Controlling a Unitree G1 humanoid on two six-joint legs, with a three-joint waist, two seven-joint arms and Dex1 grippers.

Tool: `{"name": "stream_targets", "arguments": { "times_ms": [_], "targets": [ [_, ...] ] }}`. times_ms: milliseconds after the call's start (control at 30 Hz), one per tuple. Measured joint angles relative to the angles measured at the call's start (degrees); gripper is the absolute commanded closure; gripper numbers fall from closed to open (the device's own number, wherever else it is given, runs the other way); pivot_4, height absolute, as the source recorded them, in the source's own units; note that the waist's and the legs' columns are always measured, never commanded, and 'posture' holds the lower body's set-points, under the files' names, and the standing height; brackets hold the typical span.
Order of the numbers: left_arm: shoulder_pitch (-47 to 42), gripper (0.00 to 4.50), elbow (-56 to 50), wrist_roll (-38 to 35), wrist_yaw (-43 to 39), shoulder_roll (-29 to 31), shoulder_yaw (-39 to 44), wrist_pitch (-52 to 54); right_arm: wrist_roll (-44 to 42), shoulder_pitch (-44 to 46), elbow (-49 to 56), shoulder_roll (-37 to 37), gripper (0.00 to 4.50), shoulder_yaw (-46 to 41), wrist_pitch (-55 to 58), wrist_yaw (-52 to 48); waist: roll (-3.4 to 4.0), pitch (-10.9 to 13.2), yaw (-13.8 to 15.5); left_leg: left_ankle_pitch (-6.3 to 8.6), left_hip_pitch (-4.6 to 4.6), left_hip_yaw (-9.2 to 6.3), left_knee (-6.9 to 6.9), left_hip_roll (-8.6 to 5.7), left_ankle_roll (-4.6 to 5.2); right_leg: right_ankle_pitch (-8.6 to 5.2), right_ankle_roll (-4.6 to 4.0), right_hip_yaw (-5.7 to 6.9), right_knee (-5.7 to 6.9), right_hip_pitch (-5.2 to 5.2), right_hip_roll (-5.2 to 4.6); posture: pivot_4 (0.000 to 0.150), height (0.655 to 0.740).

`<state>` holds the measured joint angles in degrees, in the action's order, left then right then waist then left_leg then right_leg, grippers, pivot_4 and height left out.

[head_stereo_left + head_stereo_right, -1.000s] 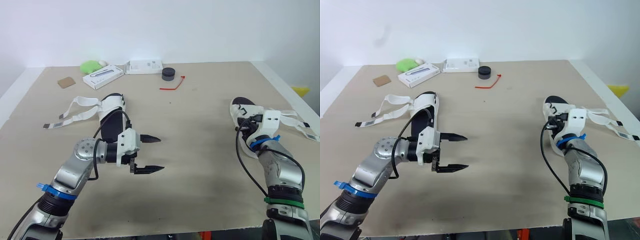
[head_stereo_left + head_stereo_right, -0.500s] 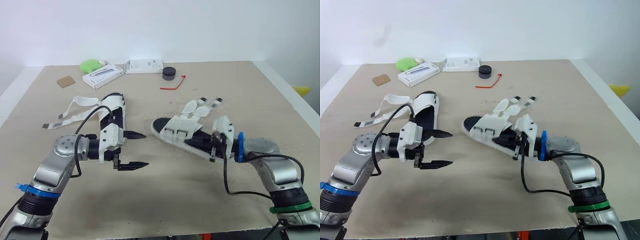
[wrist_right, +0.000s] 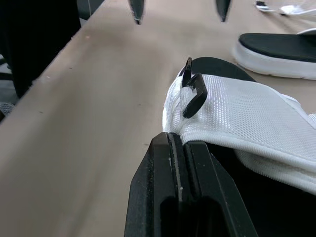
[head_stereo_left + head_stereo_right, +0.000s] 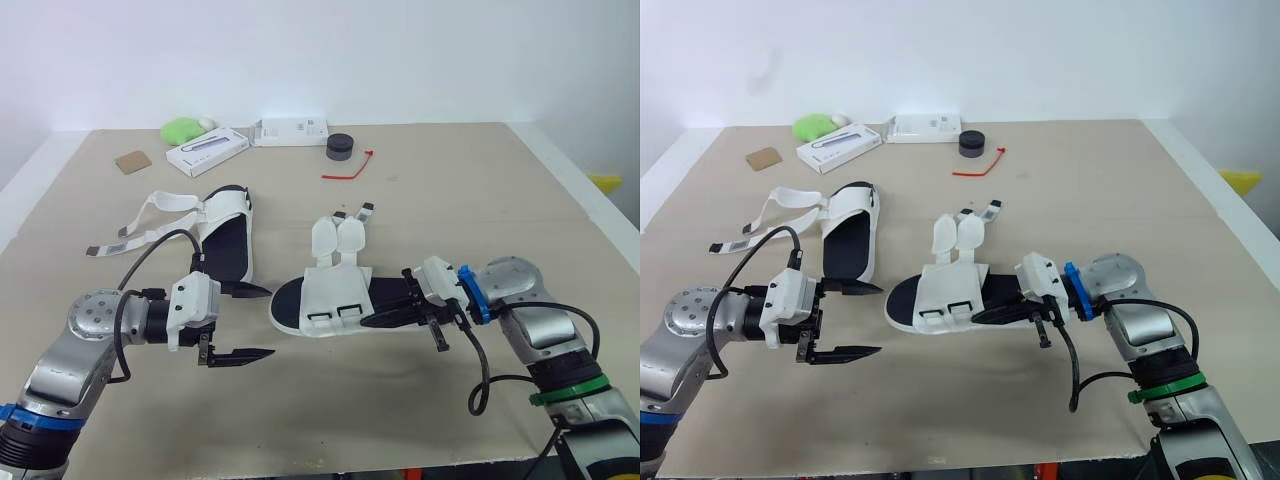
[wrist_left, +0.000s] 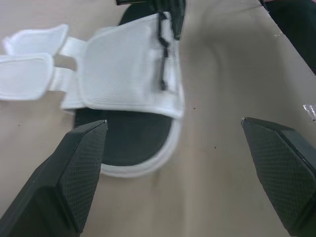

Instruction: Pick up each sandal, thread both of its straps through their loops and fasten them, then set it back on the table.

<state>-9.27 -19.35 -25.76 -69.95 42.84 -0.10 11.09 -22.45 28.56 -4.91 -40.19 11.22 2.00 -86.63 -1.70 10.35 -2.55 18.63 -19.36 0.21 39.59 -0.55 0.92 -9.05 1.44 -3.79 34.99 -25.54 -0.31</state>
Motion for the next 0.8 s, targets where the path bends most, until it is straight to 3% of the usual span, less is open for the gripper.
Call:
{"name": "stream_targets", "arguments": {
  "times_ms": [433,533,667,700,800],
  "targets": [
    [0.6,0.00,-0.5,0.0,1.9,0.0,-0.2,0.1,0.5,-1.8,-1.0,0.1,4.47,0.1,-2.2,-1.2,0.00,0.0,0.0,0.07,0.00,-0.06,0.01,0.00,-0.08,0.14,-0.34,0.07,0.03,0.00,-0.02,0.150,0.7400],
    [0.1,0.00,-0.5,0.1,1.9,0.0,-0.7,0.1,0.8,-1.8,-1.0,0.0,3.44,0.4,-2.2,-1.7,0.00,0.0,0.0,0.07,0.00,-0.05,0.02,0.00,-0.08,0.14,-0.34,0.07,0.04,0.00,-0.01,0.150,0.7400],
    [0.2,0.00,-0.4,0.5,1.5,0.0,-1.7,0.0,1.0,-1.8,-1.0,-0.4,1.61,0.8,-2.1,-2.0,0.00,0.0,0.0,0.07,0.01,-0.05,0.02,0.00,-0.08,0.14,-0.34,0.07,0.04,0.00,-0.02,0.150,0.7400],
    [0.2,0.00,-0.4,0.5,1.3,0.0,-1.8,0.0,1.0,-1.8,-1.0,-0.4,1.44,0.8,-2.0,-2.0,0.00,0.0,0.0,0.07,0.00,-0.05,0.03,0.00,-0.08,0.14,-0.34,0.07,0.04,0.00,-0.01,0.150,0.7400],
    [0.2,0.00,-0.4,0.5,1.0,0.0,-1.8,0.0,0.8,-1.8,-1.0,-0.4,0.20,0.8,-2.1,-2.0,0.00,0.0,0.0,0.07,0.01,-0.05,0.04,0.01,-0.08,0.14,-0.34,0.07,0.05,0.00,-0.01,0.150,0.7400]
  ]
}}
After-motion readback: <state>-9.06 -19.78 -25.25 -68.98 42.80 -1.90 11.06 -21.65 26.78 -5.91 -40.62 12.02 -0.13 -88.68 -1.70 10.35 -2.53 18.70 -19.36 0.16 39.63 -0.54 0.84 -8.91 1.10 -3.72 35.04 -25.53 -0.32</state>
